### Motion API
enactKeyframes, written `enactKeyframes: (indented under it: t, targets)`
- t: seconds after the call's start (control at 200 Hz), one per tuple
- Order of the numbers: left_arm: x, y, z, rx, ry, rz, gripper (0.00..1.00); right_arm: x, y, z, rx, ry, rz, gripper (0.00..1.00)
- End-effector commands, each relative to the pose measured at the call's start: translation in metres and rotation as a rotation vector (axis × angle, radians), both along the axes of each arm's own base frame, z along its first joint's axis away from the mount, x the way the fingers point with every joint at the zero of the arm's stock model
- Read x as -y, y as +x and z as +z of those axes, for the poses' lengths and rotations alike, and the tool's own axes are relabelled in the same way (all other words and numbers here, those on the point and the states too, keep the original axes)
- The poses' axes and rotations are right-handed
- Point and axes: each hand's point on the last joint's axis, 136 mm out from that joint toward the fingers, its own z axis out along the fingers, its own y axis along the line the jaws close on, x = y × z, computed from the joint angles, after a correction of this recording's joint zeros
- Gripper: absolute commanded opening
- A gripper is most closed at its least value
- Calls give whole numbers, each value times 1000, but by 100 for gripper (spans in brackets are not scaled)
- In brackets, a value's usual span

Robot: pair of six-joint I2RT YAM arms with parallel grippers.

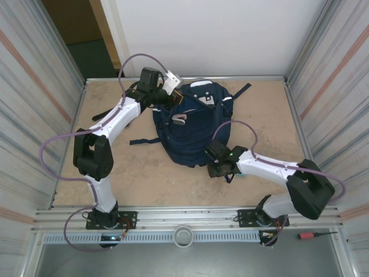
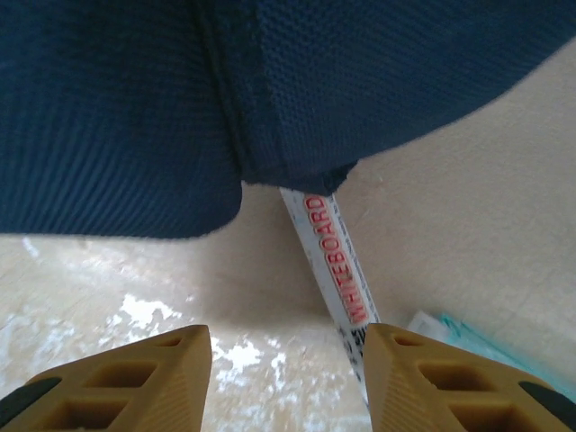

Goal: Pack the student bag

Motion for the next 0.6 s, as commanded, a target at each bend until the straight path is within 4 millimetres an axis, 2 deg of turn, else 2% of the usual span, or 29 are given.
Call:
enactKeyframes:
  t: [0.0, 0.351, 0.591]
  targets:
    - [-14, 17, 12, 70, -4, 61, 0, -7, 20, 7, 58, -12, 8, 45]
    - [-13, 15, 12, 76, 1, 52, 0, -4, 23, -13, 18, -65, 41, 46]
    - [-15, 16, 12, 84, 14, 59, 0, -9, 3, -21, -39, -32, 58, 32]
